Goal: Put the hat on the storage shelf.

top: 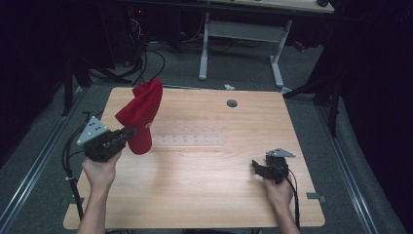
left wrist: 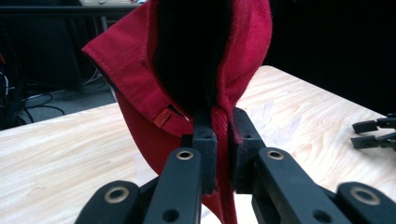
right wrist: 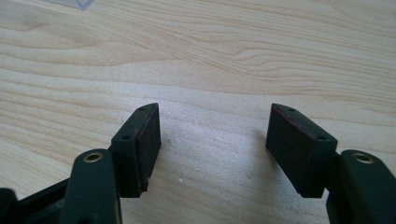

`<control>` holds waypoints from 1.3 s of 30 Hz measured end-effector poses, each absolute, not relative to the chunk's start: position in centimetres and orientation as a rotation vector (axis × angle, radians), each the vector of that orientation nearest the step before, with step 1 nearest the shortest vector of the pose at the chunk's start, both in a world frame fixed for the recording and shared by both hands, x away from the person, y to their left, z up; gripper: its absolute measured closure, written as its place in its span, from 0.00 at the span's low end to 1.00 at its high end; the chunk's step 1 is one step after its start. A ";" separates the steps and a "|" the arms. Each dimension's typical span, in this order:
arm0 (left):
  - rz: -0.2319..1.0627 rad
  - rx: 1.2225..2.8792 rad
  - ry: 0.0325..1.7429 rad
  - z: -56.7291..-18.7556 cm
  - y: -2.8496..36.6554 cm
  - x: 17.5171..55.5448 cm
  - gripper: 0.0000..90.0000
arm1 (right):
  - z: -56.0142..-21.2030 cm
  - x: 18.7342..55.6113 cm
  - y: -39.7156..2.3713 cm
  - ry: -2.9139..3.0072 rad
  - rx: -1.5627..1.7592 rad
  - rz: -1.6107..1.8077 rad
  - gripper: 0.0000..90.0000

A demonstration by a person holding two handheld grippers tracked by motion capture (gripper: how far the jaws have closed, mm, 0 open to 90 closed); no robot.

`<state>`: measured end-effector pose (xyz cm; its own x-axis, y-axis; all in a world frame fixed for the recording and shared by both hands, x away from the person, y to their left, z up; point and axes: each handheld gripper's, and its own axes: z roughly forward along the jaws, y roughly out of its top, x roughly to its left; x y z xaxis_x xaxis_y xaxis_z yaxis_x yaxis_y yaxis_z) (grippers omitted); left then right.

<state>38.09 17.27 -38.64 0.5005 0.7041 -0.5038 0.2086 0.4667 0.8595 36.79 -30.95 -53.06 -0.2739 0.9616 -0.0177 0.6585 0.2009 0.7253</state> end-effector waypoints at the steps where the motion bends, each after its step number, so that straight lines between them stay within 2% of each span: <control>1: 0.383 1.077 1.038 -38.6 17.3 38.1 0.93 | -53.1 36.8 -30.9 2.008 1.504 0.847 0.39; 22: 0.390 1.069 1.014 -39.0 16.3 43.2 0.93 | -53.1 36.8 -30.9 2.013 1.501 0.848 0.39; 39: 0.399 1.092 0.990 -39.6 16.2 44.1 0.93 | -53.1 36.8 -30.9 2.014 1.497 0.849 0.39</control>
<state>44.08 16.16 -39.61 0.5332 0.7039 -0.4693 0.1822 0.4462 0.8762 36.75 -30.91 -53.06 -0.2806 0.9596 -0.0183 0.6569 0.2059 0.7253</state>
